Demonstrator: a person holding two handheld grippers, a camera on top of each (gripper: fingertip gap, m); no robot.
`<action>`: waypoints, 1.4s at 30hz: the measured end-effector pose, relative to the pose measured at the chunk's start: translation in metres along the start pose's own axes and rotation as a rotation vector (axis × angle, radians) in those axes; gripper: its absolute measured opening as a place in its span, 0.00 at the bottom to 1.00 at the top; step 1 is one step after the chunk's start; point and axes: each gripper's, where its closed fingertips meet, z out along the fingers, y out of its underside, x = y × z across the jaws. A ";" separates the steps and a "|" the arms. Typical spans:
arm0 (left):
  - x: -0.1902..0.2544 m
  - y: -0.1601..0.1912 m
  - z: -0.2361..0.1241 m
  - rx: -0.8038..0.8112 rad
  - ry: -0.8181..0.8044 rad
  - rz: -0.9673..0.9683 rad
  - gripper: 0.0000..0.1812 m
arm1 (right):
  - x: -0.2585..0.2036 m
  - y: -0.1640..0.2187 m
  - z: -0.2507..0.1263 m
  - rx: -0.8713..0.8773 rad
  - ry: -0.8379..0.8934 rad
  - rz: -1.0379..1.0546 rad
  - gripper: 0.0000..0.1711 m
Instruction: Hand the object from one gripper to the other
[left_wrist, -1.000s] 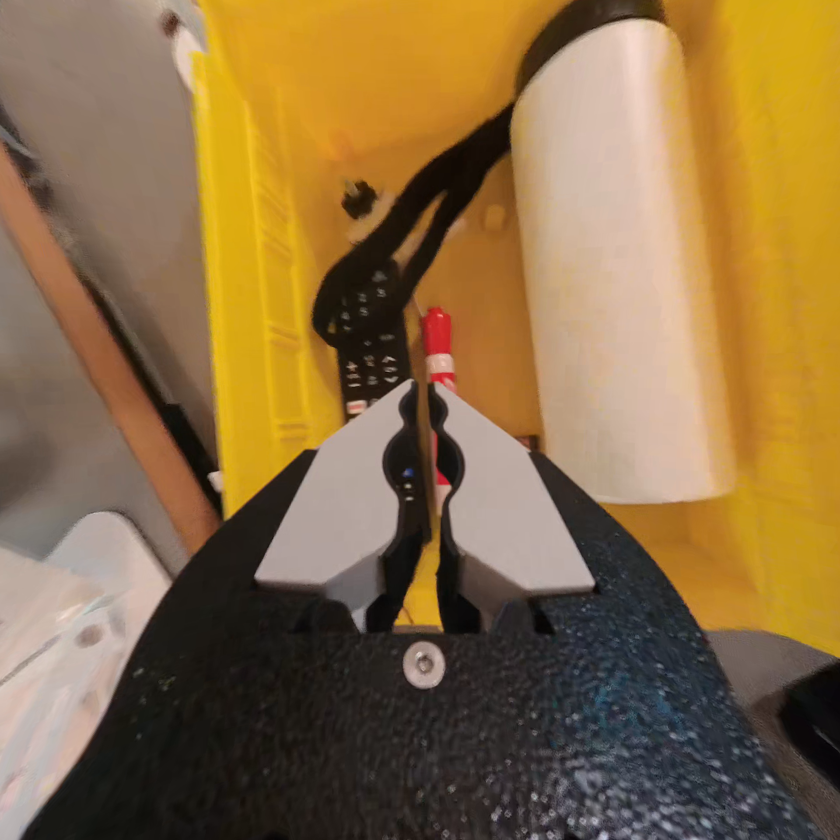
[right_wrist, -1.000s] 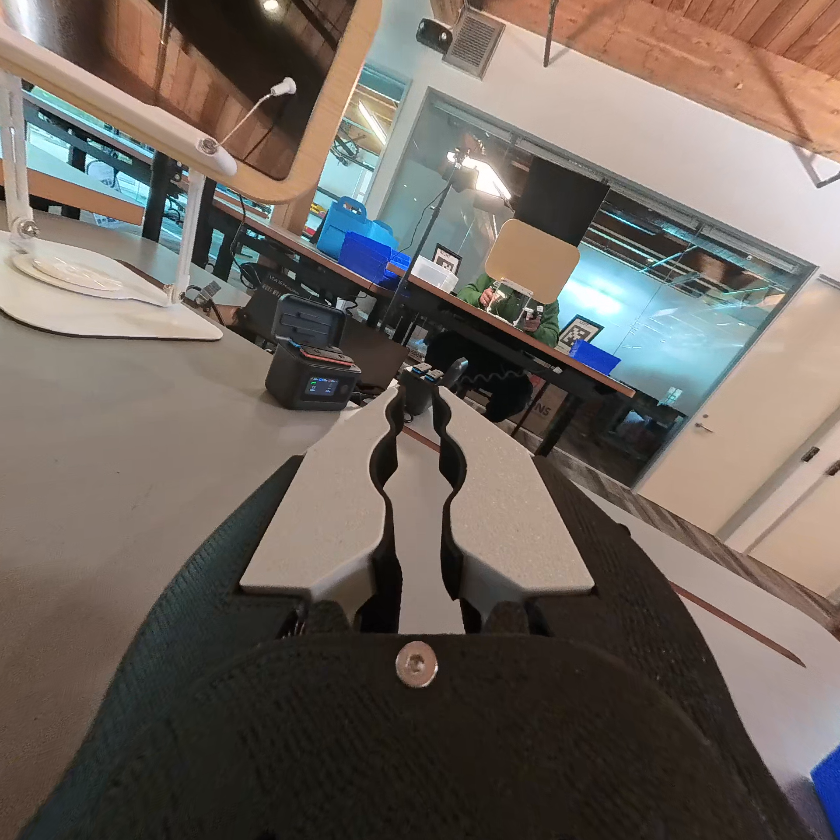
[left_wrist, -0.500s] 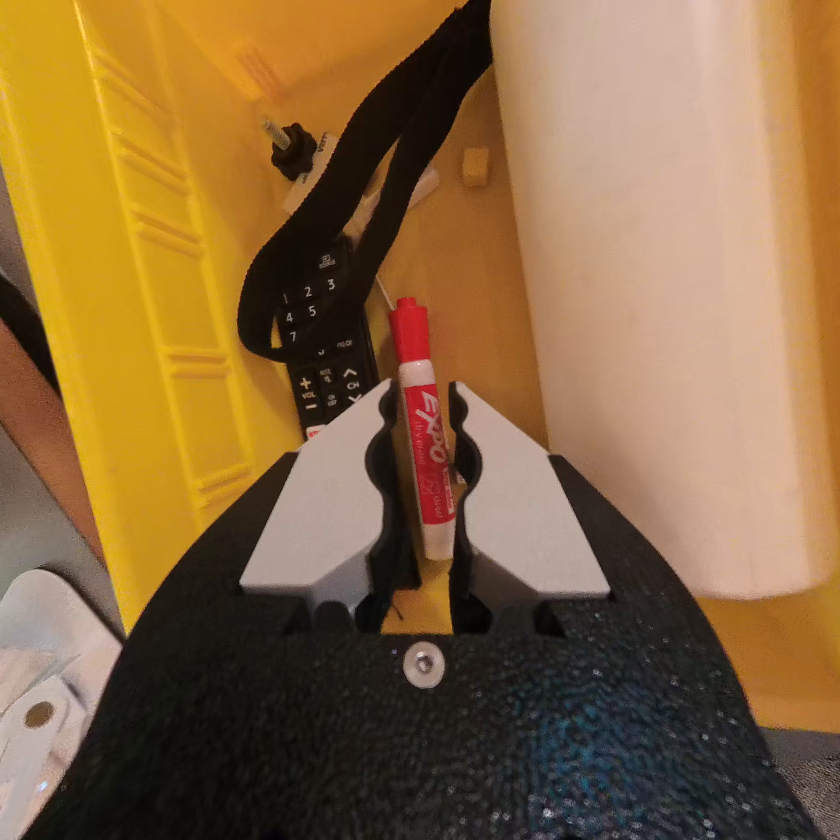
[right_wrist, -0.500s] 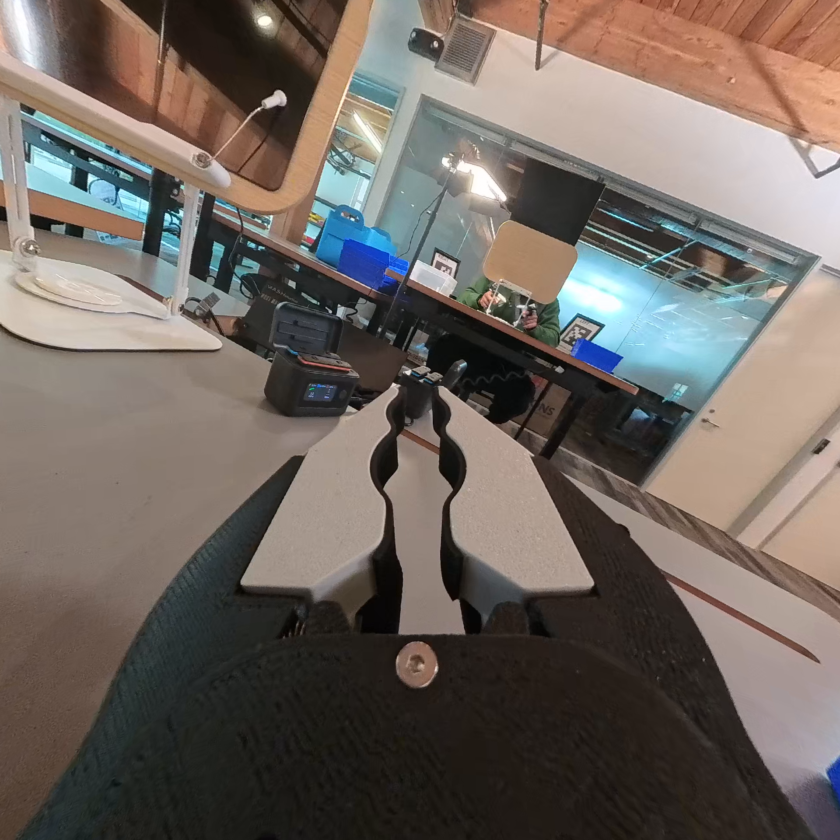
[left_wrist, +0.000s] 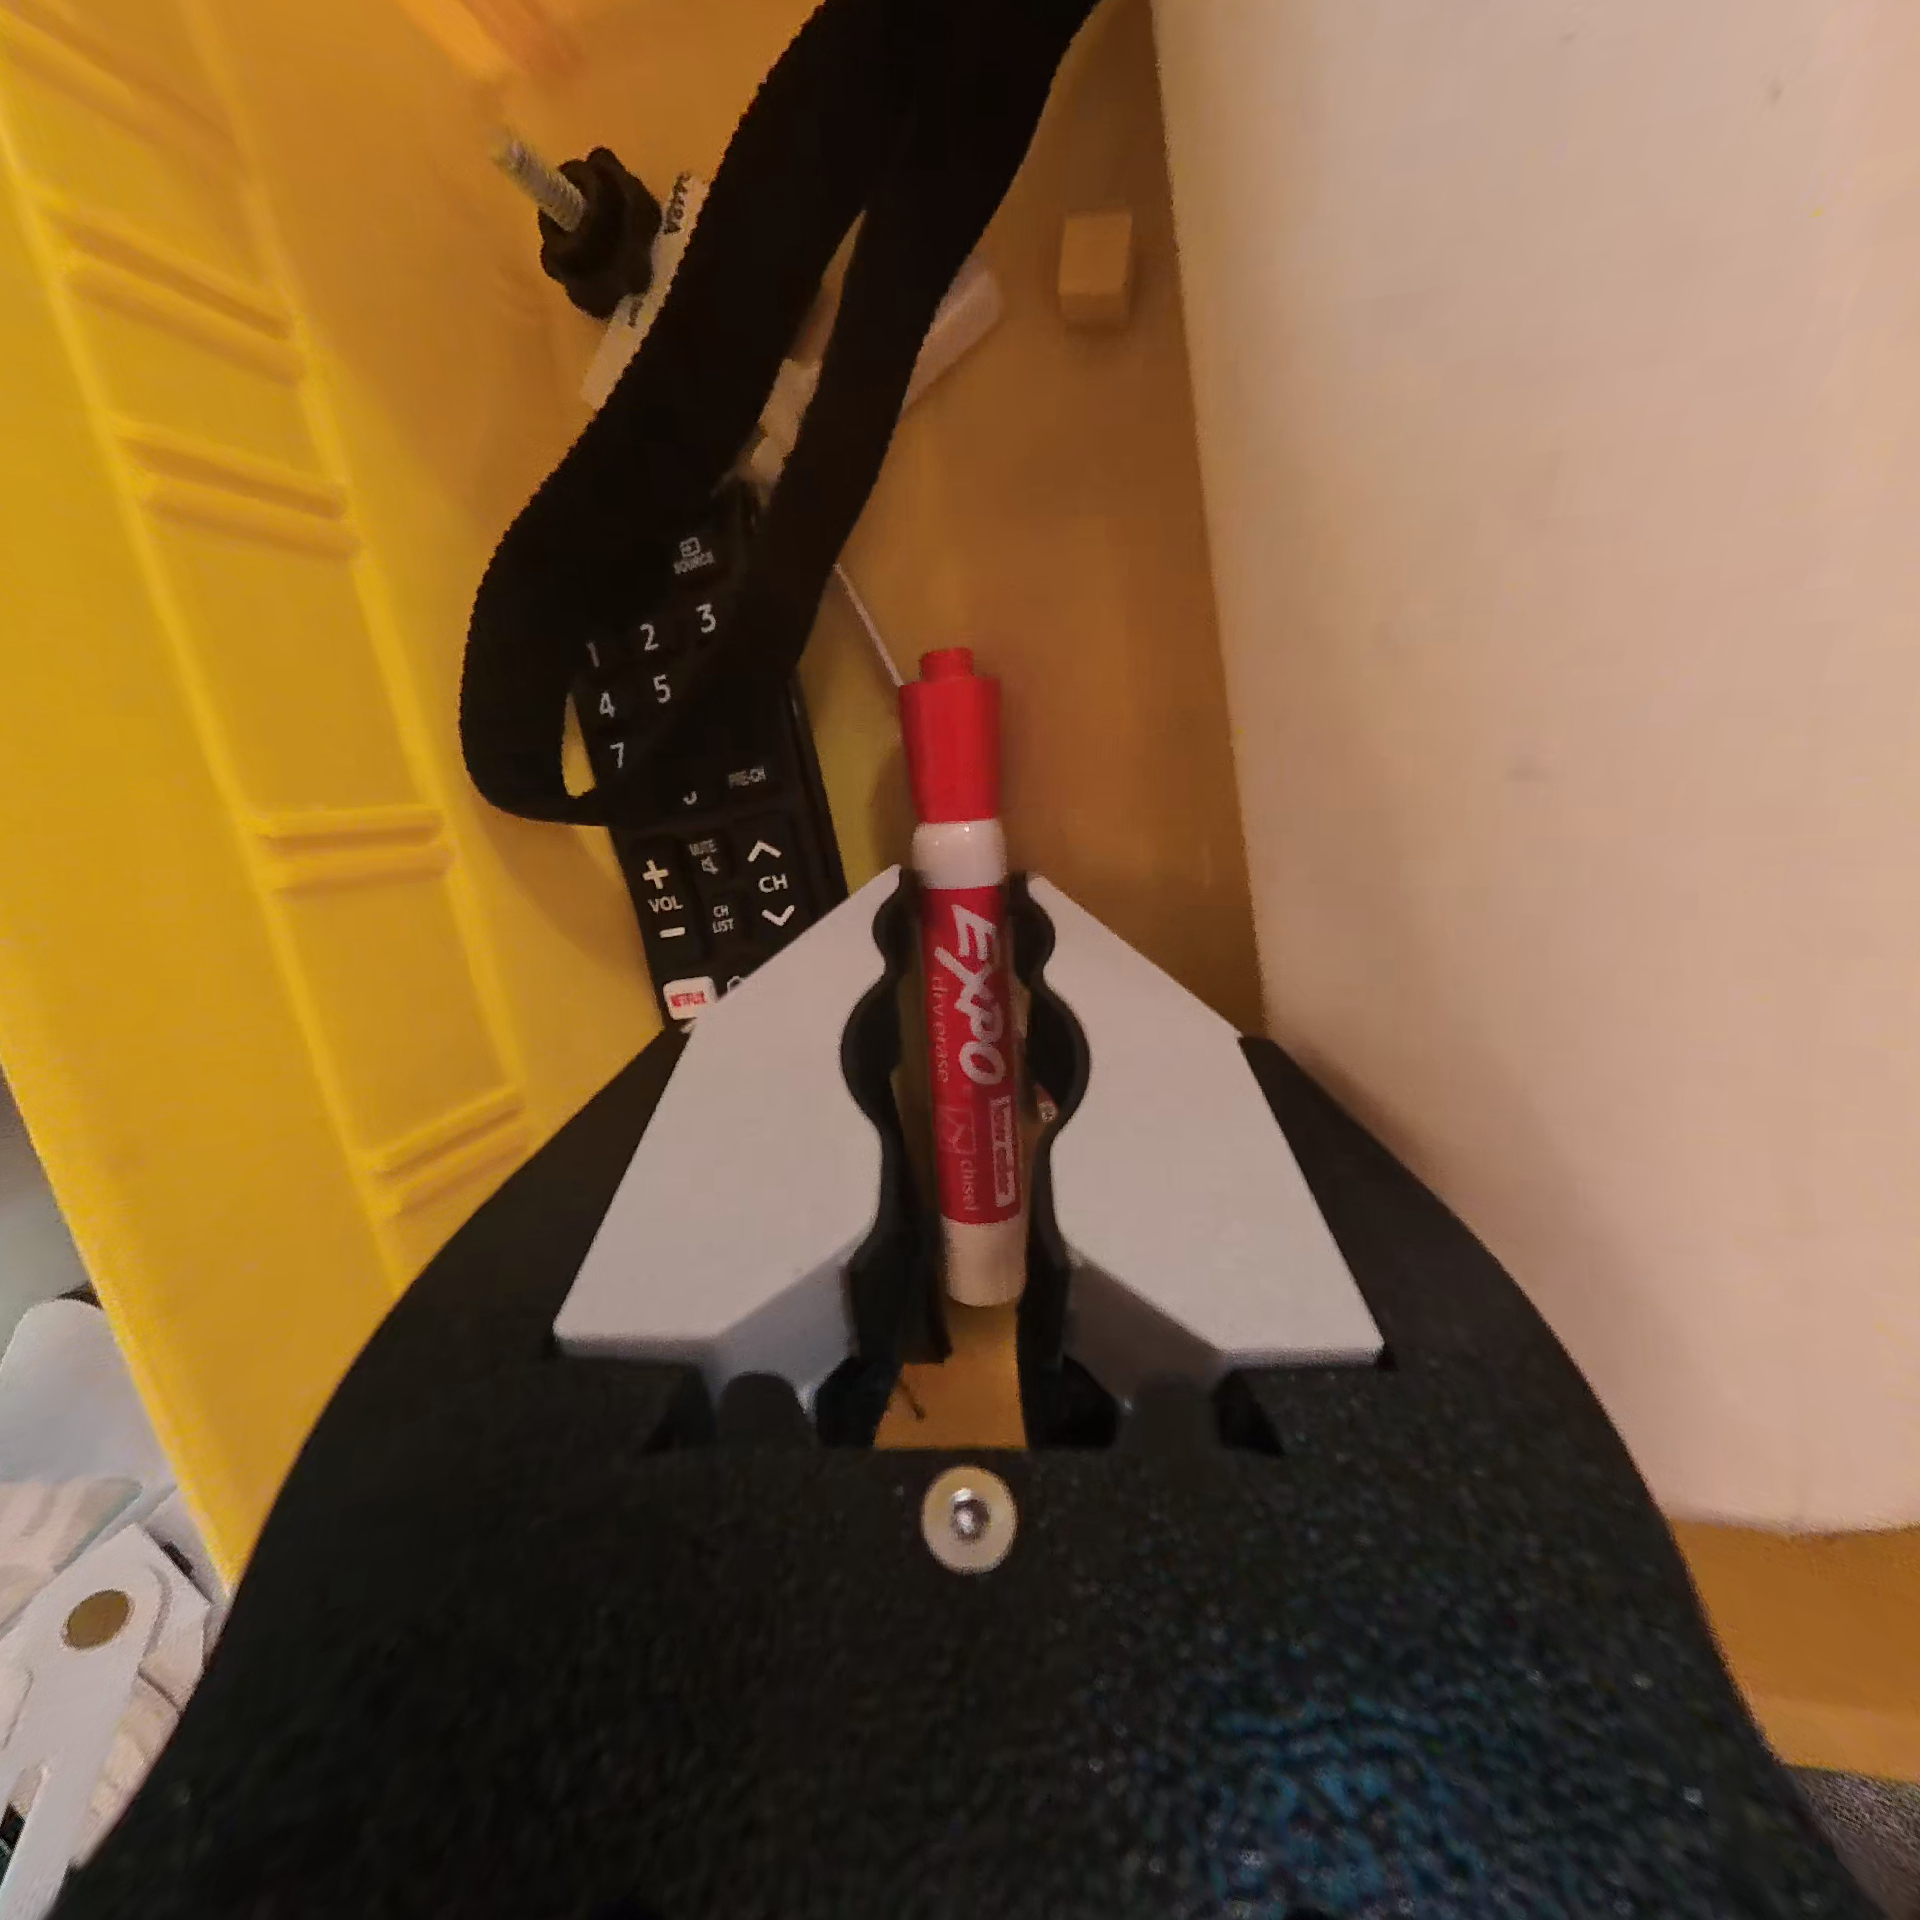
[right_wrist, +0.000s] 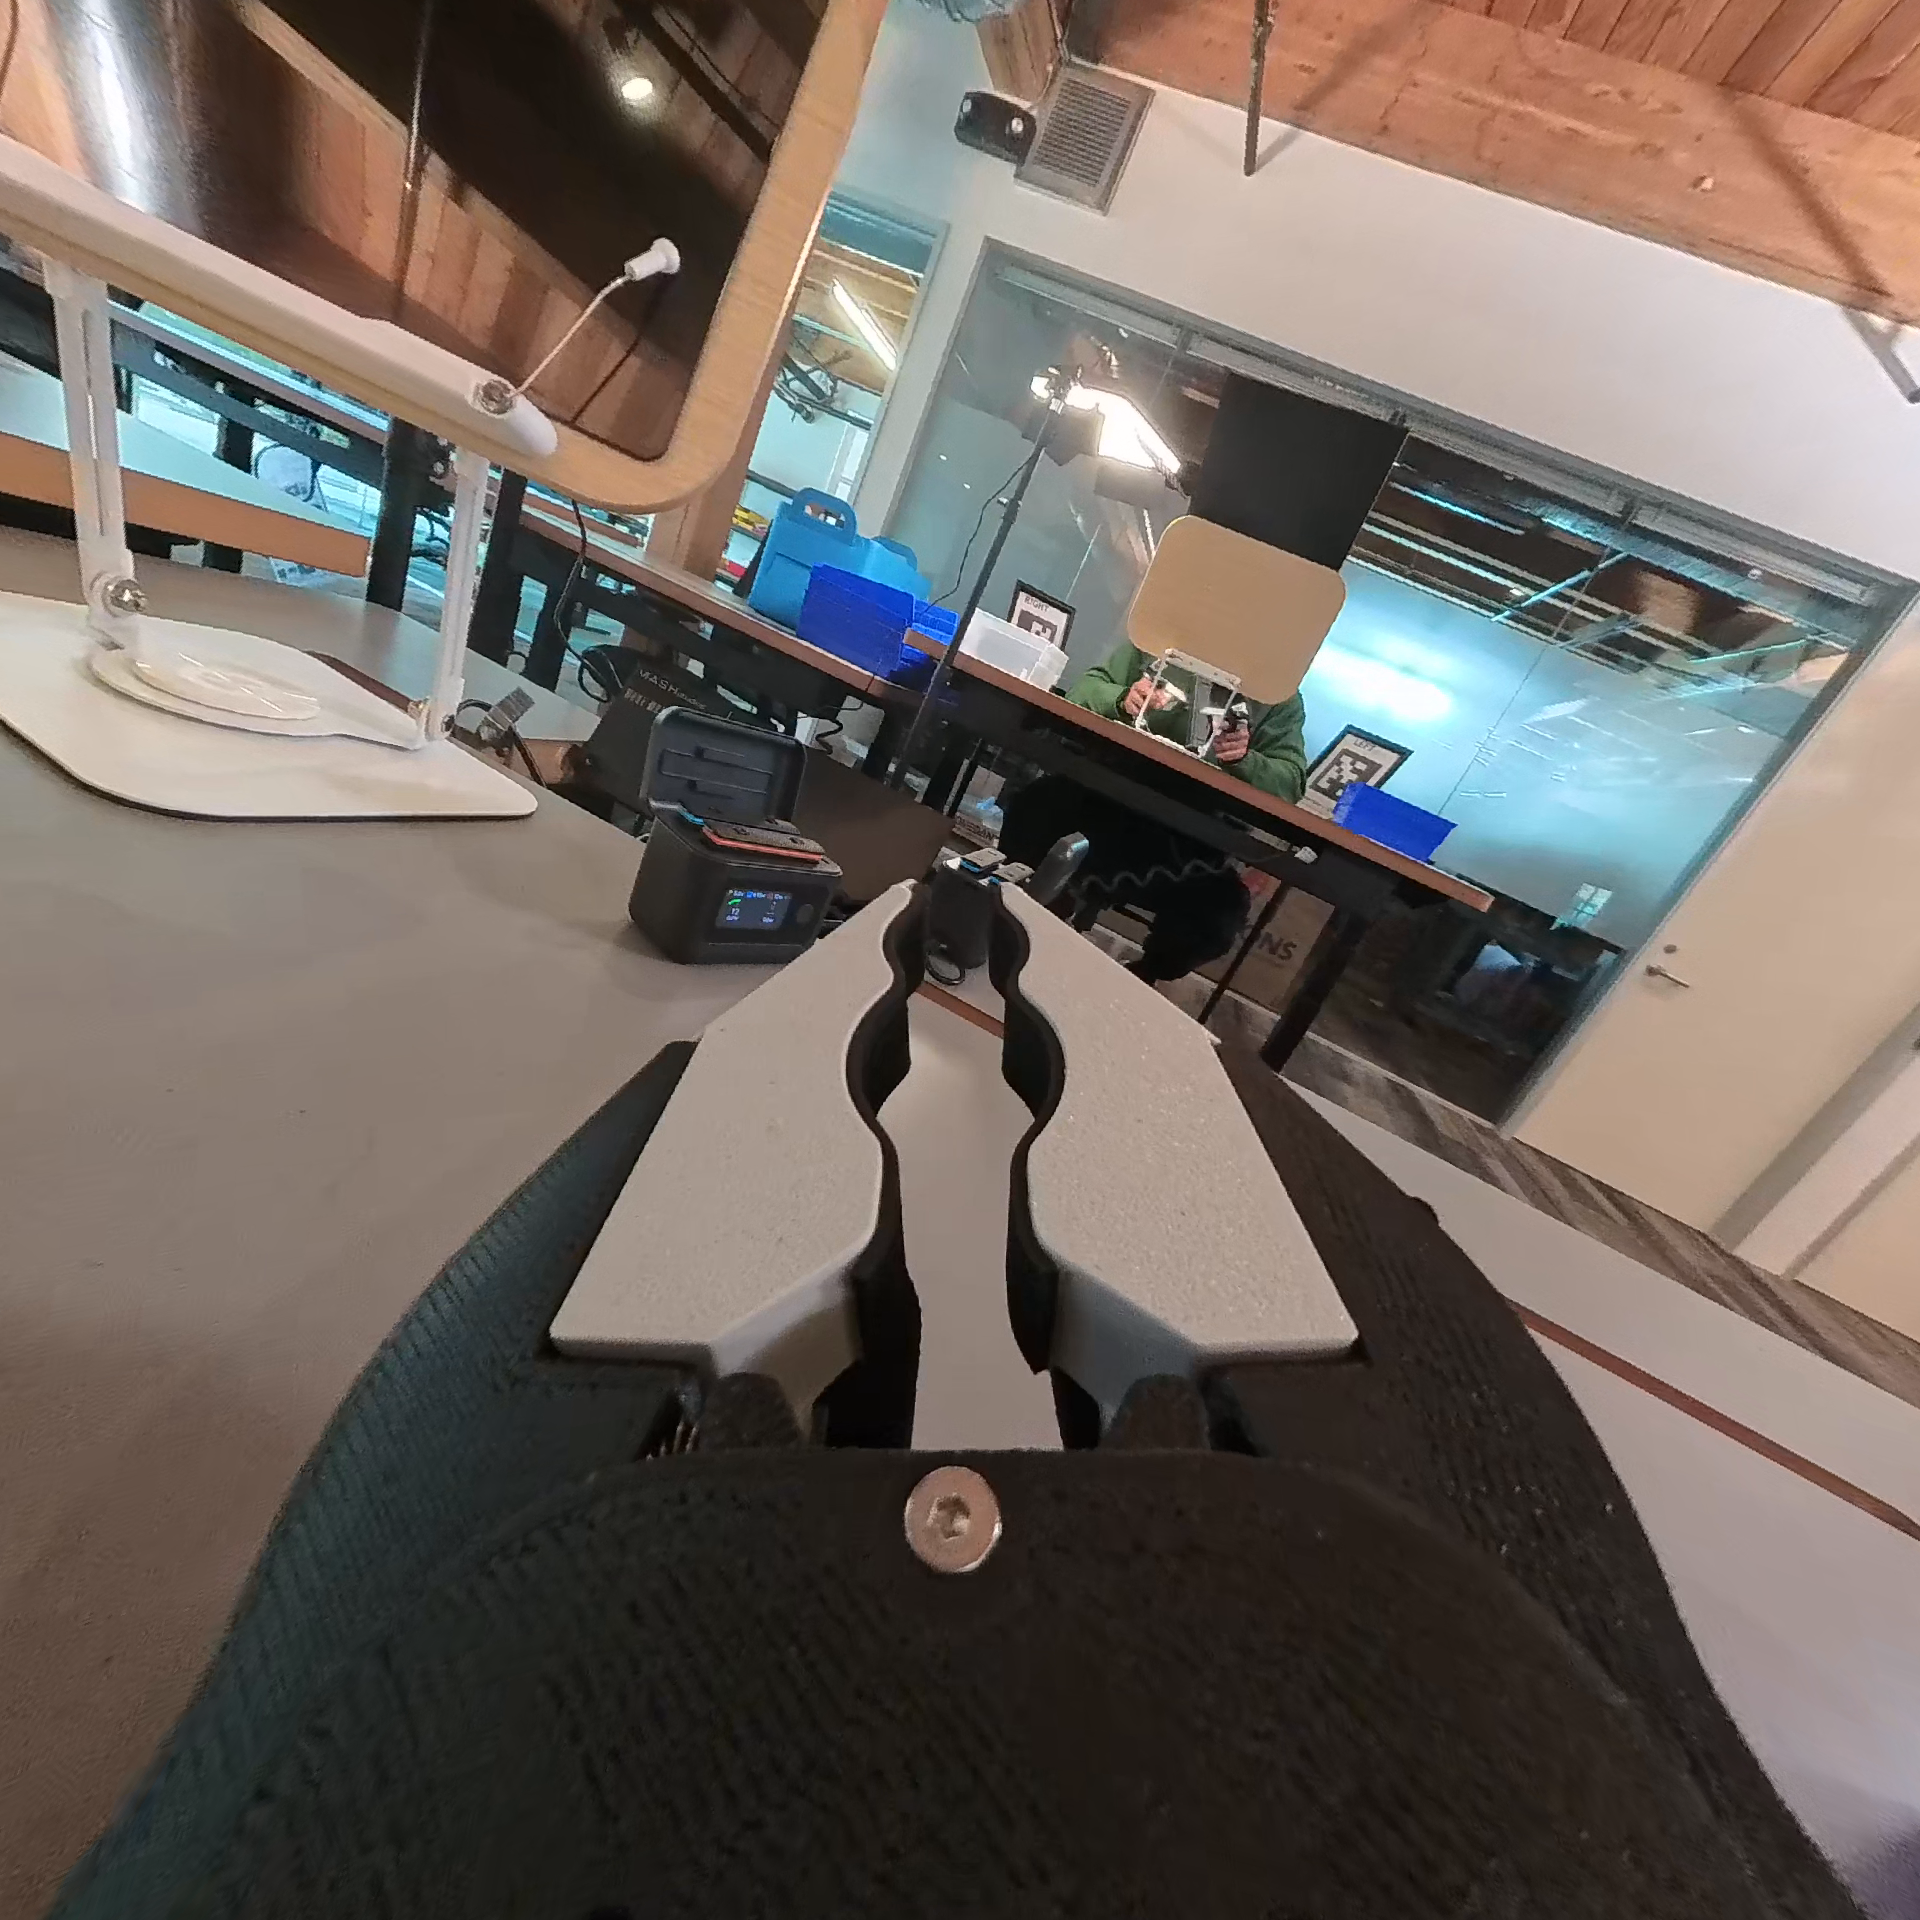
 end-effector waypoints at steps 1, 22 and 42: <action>0.000 0.000 0.000 -0.004 0.001 -0.006 0.09 | 0.000 0.000 0.000 0.001 0.000 0.002 0.06; 0.093 -0.258 -0.195 1.182 0.074 -0.030 0.09 | -0.022 -0.020 -0.010 0.100 -0.140 0.098 0.09; 0.247 -0.346 -0.105 1.620 0.283 0.125 0.09 | -0.065 -0.014 -0.037 0.019 -0.325 -0.117 0.20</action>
